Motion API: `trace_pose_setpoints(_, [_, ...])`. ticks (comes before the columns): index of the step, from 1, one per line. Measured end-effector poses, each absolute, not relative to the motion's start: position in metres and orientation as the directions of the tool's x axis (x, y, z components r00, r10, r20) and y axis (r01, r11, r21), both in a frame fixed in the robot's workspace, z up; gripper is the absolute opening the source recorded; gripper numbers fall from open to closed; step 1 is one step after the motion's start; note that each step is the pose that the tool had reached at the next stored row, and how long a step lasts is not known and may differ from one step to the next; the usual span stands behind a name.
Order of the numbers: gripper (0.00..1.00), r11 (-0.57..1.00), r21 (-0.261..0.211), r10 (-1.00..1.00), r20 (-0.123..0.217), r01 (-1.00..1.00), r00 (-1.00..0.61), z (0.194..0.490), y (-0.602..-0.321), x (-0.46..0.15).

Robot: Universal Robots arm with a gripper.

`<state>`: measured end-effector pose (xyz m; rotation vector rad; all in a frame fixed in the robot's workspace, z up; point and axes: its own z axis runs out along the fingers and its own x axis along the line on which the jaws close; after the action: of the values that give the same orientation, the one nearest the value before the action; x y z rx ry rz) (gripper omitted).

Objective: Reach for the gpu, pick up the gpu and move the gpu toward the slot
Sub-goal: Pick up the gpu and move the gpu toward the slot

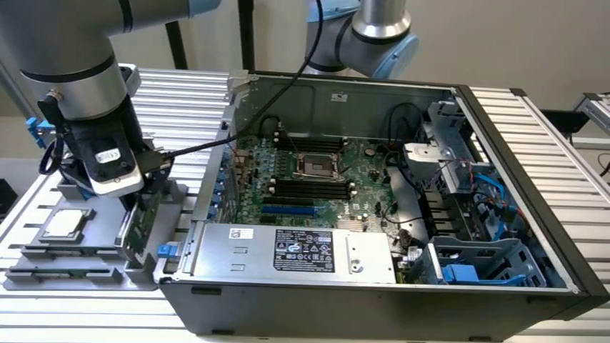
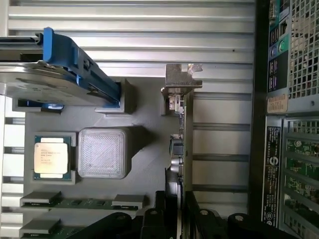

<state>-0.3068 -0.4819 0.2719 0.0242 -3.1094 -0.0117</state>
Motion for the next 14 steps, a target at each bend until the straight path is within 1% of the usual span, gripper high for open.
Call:
trace_pose_setpoints(6, [0.27, 1.0, 0.008, -0.016, 0.049, -0.015, -0.999, 0.292, -0.482, -0.303])
trace_pose_setpoints(14, [0.27, 1.0, 0.008, -0.016, 0.063, -0.015, -0.998, 0.328, -0.482, -0.294])
